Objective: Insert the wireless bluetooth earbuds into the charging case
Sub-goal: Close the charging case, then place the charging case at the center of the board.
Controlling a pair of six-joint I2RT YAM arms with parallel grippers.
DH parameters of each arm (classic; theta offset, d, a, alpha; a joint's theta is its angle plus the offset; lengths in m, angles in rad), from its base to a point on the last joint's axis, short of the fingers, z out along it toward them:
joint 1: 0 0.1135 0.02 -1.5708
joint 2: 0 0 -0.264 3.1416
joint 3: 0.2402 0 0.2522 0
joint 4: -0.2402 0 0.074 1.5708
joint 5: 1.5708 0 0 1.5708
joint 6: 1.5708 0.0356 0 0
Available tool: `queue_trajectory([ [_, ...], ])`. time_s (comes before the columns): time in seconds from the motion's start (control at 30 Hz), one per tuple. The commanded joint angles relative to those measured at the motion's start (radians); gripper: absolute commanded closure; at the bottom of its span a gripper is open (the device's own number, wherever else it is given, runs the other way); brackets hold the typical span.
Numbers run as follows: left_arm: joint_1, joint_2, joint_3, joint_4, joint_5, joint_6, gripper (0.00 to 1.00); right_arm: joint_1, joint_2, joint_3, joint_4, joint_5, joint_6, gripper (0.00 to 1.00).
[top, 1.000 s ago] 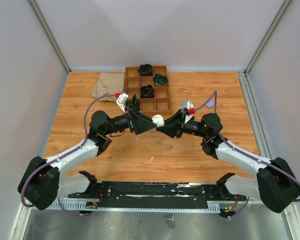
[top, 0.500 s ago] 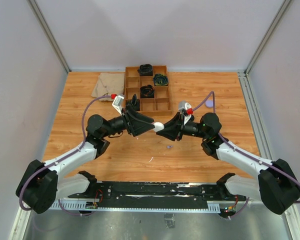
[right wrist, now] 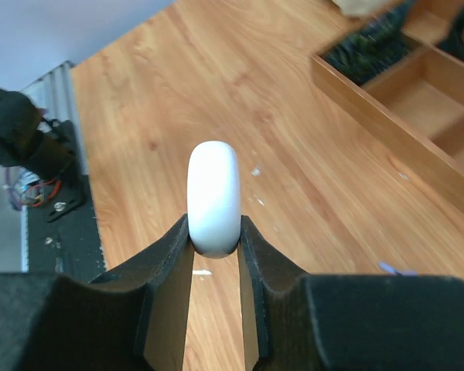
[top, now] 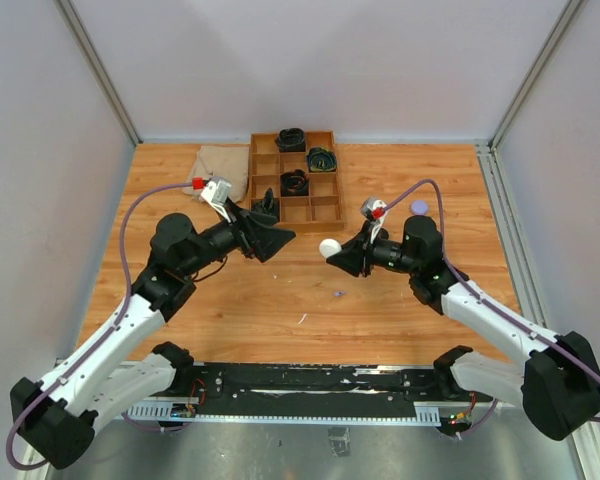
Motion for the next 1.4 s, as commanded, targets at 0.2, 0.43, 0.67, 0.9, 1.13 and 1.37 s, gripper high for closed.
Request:
queue_trajectory([
  [0.2, 0.006, -0.092, 0.276, -0.645, -0.327, 0.302, 0.12, -0.233, -0.048, 0.036, -0.334, 0.121, -0.042, 0.91],
  [0.43, 0.006, -0.136, 0.28, -0.689, -0.491, 0.405, 0.09, -0.443, -0.007, 0.034, -0.396, 0.112, 0.027, 0.91],
  [0.67, 0.006, -0.185, 0.178, -0.615, -0.563, 0.429, 0.07, -0.596, 0.125, 0.05, -0.388, 0.09, 0.083, 0.91],
  [0.9, 0.006, -0.179, 0.135, -0.576, -0.628, 0.436, 0.07, -0.691, 0.254, 0.075, -0.382, 0.061, 0.081, 0.89],
  [1.13, 0.006, -0.212, 0.074, -0.549, -0.663, 0.43, 0.06, -0.699, 0.411, 0.114, -0.378, -0.004, 0.085, 0.84],
  [1.37, 0.019, -0.234, 0.06, -0.533, -0.676, 0.43, 0.06, -0.699, 0.524, 0.147, -0.356, -0.028, 0.087, 0.77],
])
